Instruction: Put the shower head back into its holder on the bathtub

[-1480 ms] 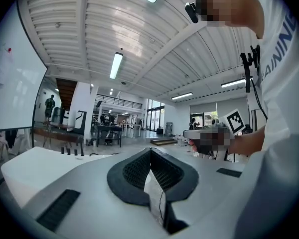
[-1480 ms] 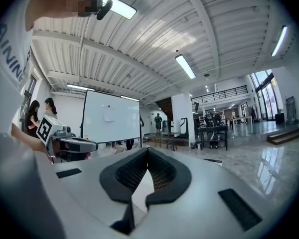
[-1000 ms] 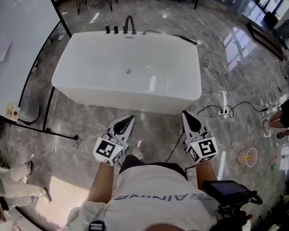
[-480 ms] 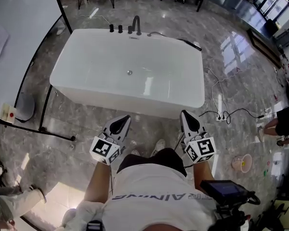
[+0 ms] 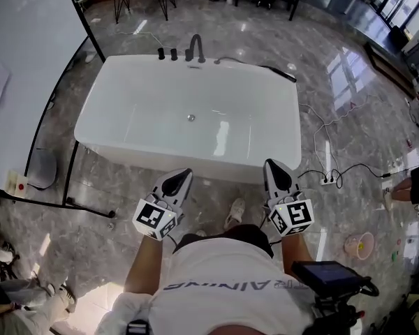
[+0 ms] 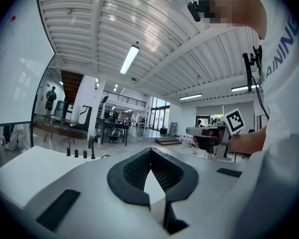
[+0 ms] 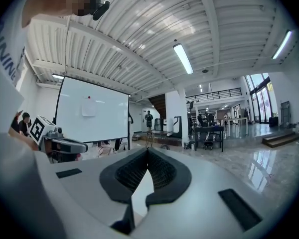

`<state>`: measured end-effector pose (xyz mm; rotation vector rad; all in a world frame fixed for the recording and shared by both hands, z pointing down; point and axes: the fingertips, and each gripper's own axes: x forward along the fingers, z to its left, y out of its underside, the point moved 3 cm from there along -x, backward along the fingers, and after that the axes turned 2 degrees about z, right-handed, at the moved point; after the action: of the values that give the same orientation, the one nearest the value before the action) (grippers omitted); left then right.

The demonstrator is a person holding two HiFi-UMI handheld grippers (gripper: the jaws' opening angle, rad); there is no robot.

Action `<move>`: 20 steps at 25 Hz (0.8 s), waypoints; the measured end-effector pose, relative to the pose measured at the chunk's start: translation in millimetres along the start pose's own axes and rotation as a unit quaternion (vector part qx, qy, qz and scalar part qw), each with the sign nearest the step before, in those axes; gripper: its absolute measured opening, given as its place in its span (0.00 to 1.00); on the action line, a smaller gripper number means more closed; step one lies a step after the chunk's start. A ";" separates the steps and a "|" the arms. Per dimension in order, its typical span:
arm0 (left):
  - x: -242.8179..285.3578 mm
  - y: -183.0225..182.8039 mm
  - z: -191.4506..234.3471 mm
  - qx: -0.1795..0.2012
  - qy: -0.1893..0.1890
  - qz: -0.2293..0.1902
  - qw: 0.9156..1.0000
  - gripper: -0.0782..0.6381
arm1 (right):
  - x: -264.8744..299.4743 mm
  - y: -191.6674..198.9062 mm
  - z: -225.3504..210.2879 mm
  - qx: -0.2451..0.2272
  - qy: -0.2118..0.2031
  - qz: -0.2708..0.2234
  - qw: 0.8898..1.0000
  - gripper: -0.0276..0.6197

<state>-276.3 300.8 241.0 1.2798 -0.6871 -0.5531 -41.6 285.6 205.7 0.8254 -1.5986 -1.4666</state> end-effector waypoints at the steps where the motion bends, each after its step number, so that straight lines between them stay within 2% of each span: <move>1: 13.0 -3.2 2.5 0.003 0.002 0.000 1.000 0.13 | 6.7 -0.5 -10.4 0.000 -0.001 -0.002 1.000 0.05; 6: 87.0 -17.8 8.5 0.005 0.008 0.007 1.000 0.13 | 36.6 -0.3 -73.5 0.008 -0.006 -0.006 1.000 0.05; 13: 196.3 -40.5 -5.3 0.033 0.020 0.027 0.999 0.13 | 67.1 -2.4 -176.0 0.026 -0.018 -0.007 0.999 0.05; 17: 241.1 -39.2 -12.5 0.042 0.021 0.040 0.998 0.13 | 84.5 7.3 -228.2 0.042 -0.012 -0.005 0.999 0.05; 20: 258.5 -33.2 -9.6 0.042 0.022 0.053 0.997 0.13 | 95.2 16.9 -245.3 0.069 -0.003 -0.002 0.998 0.05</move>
<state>-92.6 115.8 246.9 1.3208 -0.7444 -0.4123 130.9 88.6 237.0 0.9038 -1.7198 -1.3749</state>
